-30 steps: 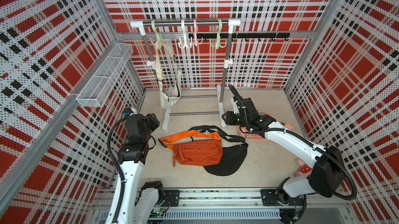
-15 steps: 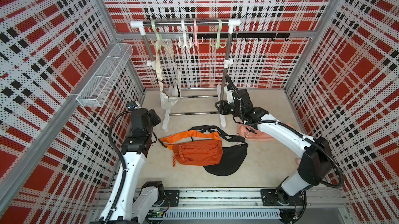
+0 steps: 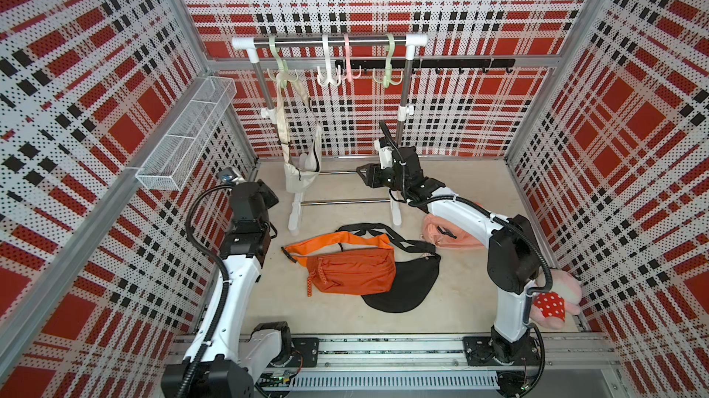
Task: Take the bag off the hook
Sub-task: Pick up the bag from the hook.
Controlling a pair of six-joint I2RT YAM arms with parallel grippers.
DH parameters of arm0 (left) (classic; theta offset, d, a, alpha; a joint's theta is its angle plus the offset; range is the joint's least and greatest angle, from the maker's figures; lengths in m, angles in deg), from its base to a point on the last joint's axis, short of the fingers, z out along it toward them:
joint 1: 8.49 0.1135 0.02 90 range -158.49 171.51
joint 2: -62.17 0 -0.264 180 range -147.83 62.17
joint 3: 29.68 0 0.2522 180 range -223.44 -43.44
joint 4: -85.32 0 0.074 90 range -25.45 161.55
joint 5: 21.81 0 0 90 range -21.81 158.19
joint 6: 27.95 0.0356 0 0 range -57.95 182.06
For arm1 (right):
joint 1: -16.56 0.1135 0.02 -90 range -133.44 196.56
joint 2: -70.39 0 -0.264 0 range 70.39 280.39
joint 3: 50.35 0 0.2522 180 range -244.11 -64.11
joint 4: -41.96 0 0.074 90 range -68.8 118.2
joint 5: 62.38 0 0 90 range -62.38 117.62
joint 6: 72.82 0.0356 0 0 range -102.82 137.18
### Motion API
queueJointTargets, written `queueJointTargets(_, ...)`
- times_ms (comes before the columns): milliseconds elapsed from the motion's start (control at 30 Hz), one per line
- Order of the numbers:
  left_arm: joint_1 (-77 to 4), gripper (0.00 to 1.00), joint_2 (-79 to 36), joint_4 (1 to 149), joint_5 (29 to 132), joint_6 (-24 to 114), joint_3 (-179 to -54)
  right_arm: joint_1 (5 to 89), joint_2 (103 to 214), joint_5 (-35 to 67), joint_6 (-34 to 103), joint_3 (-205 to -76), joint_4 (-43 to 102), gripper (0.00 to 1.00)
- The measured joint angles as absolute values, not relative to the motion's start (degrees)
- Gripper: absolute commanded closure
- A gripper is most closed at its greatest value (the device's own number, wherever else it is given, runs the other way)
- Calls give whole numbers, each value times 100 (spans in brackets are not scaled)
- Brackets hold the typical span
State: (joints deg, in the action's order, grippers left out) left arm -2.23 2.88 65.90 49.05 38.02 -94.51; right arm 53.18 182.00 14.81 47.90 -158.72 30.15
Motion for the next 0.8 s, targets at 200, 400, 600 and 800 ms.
queueJointTargets(200,-520,49,-245,7777,4450,3724,-9287,5353,18593,1271,4810,-16628,3192,56)
queueJointTargets(400,-1283,42,-1248,8949,4186,4220,-9292,5497,18803,1140,4585,-17144,3066,55)
queueJointTargets(600,-1482,42,-1238,9865,4090,4340,-8760,5613,18834,1129,4445,-17208,3173,54)
queueJointTargets(800,-693,41,-929,10551,5215,4073,-8330,5619,19326,1081,4268,-17575,3490,50)
